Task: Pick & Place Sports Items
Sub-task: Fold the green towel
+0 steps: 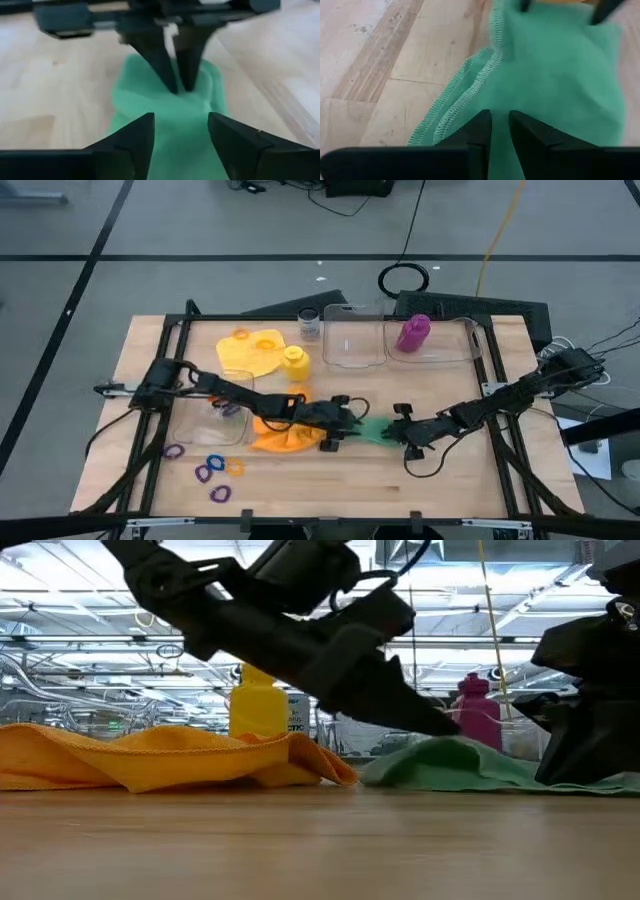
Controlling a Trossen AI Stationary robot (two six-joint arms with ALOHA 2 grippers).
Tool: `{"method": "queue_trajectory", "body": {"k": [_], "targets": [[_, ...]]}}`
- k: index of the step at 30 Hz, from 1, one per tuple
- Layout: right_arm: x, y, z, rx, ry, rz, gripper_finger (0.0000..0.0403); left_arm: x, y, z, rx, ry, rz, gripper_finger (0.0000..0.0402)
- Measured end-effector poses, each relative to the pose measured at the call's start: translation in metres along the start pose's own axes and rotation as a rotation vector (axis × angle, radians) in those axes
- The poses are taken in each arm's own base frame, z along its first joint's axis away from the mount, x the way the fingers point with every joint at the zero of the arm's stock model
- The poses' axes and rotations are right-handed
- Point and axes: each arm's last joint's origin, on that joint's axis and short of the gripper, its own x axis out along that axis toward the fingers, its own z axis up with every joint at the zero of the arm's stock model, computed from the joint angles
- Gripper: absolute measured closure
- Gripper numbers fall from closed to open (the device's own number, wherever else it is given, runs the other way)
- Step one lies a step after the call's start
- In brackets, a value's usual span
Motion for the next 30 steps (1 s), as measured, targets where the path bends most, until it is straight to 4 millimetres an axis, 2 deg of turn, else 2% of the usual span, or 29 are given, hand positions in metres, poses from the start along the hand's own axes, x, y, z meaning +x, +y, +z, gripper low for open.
{"method": "queue_trajectory", "body": {"k": [8, 17, 22, 26, 30], "targets": [[0.0, -0.001, 0.0, 0.0, 0.005, -0.003, 0.0355, -0.001, -0.009, -0.01, 0.014, 0.109, 0.024, 0.0254], [-0.001, -0.001, 0.0, -0.006, 0.003, 0.002, 0.0355, -0.001, 0.007, -0.013, -0.017, 0.137, 0.052, 0.0254], [-0.014, -0.003, 0.009, -0.034, -0.054, 0.001, 0.0355, -0.001, 0.01, -0.012, -0.017, 0.116, 0.051, 0.0254], [-0.027, -0.008, 0.021, -0.022, -0.152, -0.119, 0.0355, -0.001, 0.008, -0.007, -0.01, 0.072, 0.028, 0.0254], [-0.031, -0.011, 0.026, -0.04, -0.2, -0.185, 0.0355, 0.0, 0.003, 0.0, -0.007, 0.038, -0.022, 0.0254]]}}
